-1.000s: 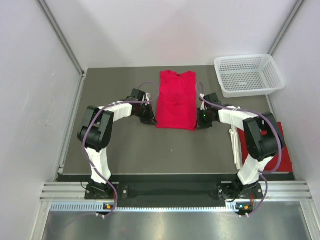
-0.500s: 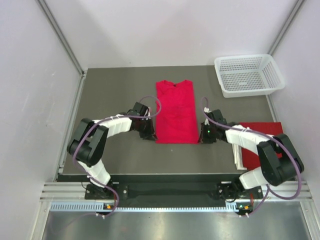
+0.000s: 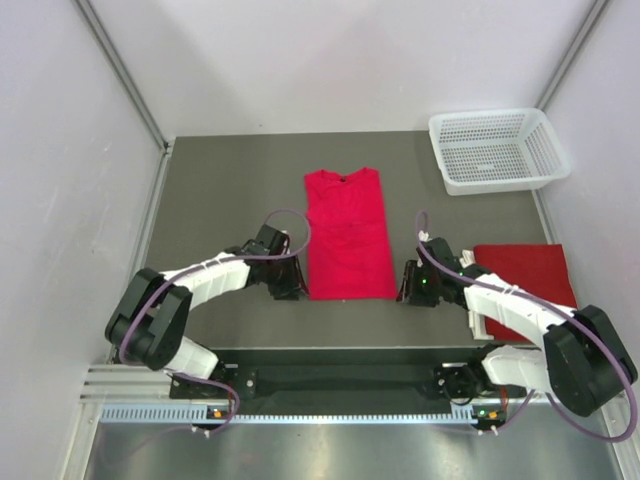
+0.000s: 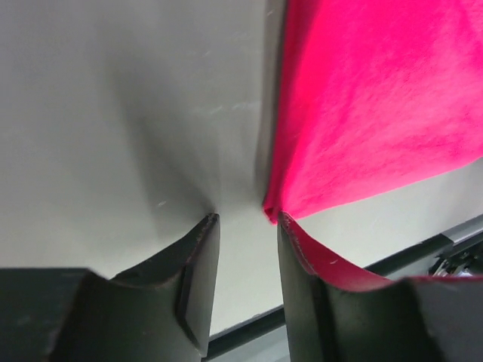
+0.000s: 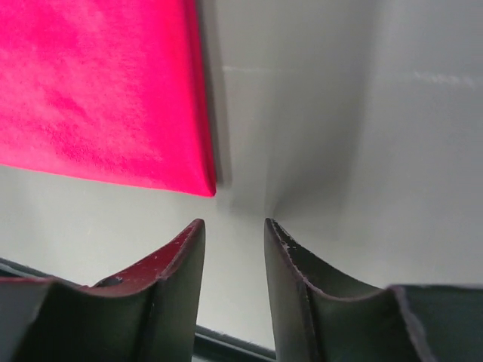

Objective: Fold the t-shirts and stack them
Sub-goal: Fold the tshirt

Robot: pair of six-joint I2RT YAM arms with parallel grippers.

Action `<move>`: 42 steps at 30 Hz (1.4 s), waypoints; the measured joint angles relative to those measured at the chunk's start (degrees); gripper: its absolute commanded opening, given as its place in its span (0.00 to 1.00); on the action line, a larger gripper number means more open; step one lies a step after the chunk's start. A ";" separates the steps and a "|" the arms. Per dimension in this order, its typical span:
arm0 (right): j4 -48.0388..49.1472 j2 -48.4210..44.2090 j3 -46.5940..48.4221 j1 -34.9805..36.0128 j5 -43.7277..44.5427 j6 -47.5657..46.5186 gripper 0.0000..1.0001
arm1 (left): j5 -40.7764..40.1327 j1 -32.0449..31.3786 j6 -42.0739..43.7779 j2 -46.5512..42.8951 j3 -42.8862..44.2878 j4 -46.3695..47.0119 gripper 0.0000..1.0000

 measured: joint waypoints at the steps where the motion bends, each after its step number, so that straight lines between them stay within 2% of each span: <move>1: -0.61 -0.46 0.00 0.00 0.28 1.25 0.41 | -0.26 0.00 -0.28 -0.68 -0.44 -0.15 0.45; 7: -0.04 -0.94 -0.87 0.02 0.76 8.74 0.46 | 0.72 0.00 -4.94 -5.27 -5.64 2.47 0.47; 14: 4.07 -0.94 -2.34 0.00 0.59 14.43 0.47 | 3.23 0.00 -9.33 -5.35 -7.69 7.02 0.47; 22: 11.74 -0.76 -5.40 0.04 -0.72 19.58 0.47 | 2.34 0.00 -12.13 -5.99 -8.70 8.41 0.48; 29: 14.36 -2.82 -7.87 0.04 0.22 22.75 0.46 | 2.40 0.00 -13.40 -5.57 -9.66 11.52 0.44; 36: 15.67 -2.84 -8.72 0.04 0.98 25.83 0.41 | 2.40 0.00 -14.21 -3.85 -9.66 13.81 0.30; 40: 17.42 -2.82 -9.75 0.04 1.49 27.76 0.40 | 1.38 0.00 -14.19 -3.41 -9.66 13.84 0.16; 41: 17.90 -2.73 -9.88 0.04 1.53 28.11 0.35 | 1.31 0.00 -14.19 -3.17 -9.66 13.97 0.10; 42: 18.27 -2.60 -9.94 0.04 1.55 28.26 0.32 | 1.38 0.00 -14.27 -3.04 -9.66 14.08 0.07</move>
